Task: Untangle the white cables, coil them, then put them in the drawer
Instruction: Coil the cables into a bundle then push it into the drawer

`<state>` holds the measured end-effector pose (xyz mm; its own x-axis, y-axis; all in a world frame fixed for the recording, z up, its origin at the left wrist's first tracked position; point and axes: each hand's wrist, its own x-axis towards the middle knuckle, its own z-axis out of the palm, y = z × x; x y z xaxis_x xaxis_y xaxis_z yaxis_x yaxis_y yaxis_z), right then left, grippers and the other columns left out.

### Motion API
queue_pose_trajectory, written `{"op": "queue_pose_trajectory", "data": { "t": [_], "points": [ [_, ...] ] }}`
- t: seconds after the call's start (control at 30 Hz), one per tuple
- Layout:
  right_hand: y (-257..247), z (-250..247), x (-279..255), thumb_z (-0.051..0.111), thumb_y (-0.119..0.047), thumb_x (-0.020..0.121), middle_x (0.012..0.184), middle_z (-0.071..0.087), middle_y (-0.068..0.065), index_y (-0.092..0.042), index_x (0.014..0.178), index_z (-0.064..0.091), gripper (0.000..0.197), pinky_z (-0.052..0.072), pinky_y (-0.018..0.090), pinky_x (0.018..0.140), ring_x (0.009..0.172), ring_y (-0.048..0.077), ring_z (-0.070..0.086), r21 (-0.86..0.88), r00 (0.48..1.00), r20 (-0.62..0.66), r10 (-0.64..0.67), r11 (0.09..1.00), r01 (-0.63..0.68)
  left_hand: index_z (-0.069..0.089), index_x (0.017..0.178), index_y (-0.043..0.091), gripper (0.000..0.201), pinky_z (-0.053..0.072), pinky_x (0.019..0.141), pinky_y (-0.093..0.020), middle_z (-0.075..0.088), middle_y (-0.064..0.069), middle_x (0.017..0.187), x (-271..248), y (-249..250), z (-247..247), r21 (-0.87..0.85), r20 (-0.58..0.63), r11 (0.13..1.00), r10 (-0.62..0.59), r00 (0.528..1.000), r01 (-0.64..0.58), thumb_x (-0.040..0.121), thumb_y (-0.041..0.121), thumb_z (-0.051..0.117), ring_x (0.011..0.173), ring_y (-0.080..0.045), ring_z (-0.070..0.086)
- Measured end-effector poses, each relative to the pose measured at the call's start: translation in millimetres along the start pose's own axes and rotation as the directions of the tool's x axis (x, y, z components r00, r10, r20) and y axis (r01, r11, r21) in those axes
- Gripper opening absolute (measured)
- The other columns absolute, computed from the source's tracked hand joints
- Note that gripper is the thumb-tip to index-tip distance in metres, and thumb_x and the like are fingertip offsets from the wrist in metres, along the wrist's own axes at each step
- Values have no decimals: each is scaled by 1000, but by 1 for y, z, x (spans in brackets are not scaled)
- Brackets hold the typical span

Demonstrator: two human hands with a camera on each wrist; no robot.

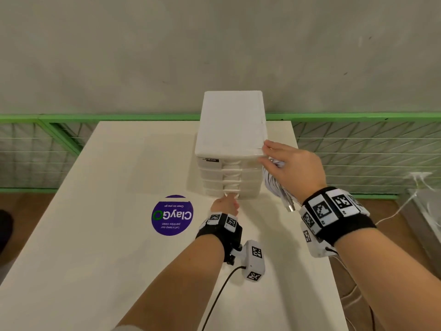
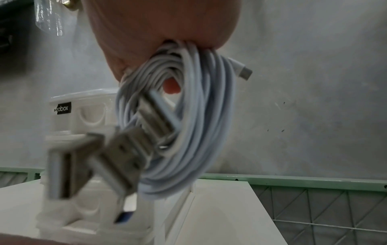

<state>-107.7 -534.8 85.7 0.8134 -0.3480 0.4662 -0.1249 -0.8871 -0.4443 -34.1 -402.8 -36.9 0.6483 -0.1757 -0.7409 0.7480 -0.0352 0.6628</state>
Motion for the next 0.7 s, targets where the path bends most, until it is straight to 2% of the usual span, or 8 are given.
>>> {"op": "queue_pose_trajectory", "data": {
  "t": [0.1, 0.17, 0.27, 0.4, 0.43, 0.5, 0.57, 0.7],
  "points": [
    [-2, 1, 2, 69, -34, 82, 111, 69, -9, -23, 97, 75, 20, 56, 27, 75, 94, 6, 68, 19, 999, -38, 20, 1000, -19, 53, 95, 4, 15, 46, 50, -25, 59, -10, 67, 1, 2, -4, -60, -33, 998, 1, 999, -3, 88, 7, 65, 55, -18, 55],
    [-3, 2, 2, 69, -35, 83, 111, 70, -9, -22, 96, 75, 19, 56, 27, 76, 95, 6, 68, 25, 998, -50, 34, 999, -33, 52, 85, 4, 11, 53, 51, -24, 60, -13, 72, 0, -2, -9, -77, -3, 997, 7, 1000, -7, 88, 0, 61, 60, -19, 58],
    [-4, 4, 1, 68, -34, 83, 112, 69, -10, -23, 99, 75, 20, 54, 26, 80, 98, 6, 67, 33, 997, -48, 66, 997, -65, 53, 79, 8, 16, 56, 64, -21, 62, -9, 81, 0, -16, -23, 0, 57, 1000, -13, 998, 13, 92, 0, 55, 70, -17, 63],
    [-9, 4, -1, 65, -34, 85, 115, 68, -12, -24, 102, 73, 21, 53, 28, 82, 101, 6, 66, 31, 993, -49, 106, 994, -104, 56, 84, 7, 11, 56, 60, -19, 64, -9, 84, -13, -30, -39, 36, 109, 998, -54, 993, 50, 92, -1, 54, 72, -17, 64],
    [-9, 4, -1, 64, -34, 86, 116, 67, -13, -24, 102, 73, 21, 53, 28, 82, 101, 7, 65, 33, 992, -55, 114, 993, -113, 57, 84, 6, 11, 55, 57, -18, 64, -9, 81, -18, -31, -42, 33, 119, 998, -66, 991, 62, 92, -1, 55, 71, -17, 63],
    [-9, 5, -3, 62, -37, 87, 119, 65, -14, -26, 106, 72, 24, 51, 26, 85, 104, 5, 64, 29, 989, -54, 140, 990, -139, 58, 79, 5, 12, 52, 49, -18, 66, -7, 66, -29, -32, -46, 17, 131, 995, -100, 986, 99, 90, -2, 59, 62, -17, 59],
    [-9, 8, -5, 59, -40, 88, 122, 64, -13, -27, 109, 70, 27, 48, 24, 90, 109, 2, 61, 34, 984, -57, 171, 985, -169, 59, 78, 4, 12, 52, 48, -18, 66, -4, 54, -41, -34, -51, 29, 154, 992, -123, 980, 120, 89, 0, 61, 53, -14, 62],
    [-11, 14, -9, 59, -41, 87, 123, 63, -12, -26, 110, 69, 29, 47, 23, 95, 112, 2, 59, 76, 973, -90, 213, 976, -206, 59, 80, 5, 11, 53, 59, -19, 63, -7, 76, -57, -42, -62, 113, 182, 984, -160, 970, 141, 91, 6, 62, 68, -13, 61]
  ]
}}
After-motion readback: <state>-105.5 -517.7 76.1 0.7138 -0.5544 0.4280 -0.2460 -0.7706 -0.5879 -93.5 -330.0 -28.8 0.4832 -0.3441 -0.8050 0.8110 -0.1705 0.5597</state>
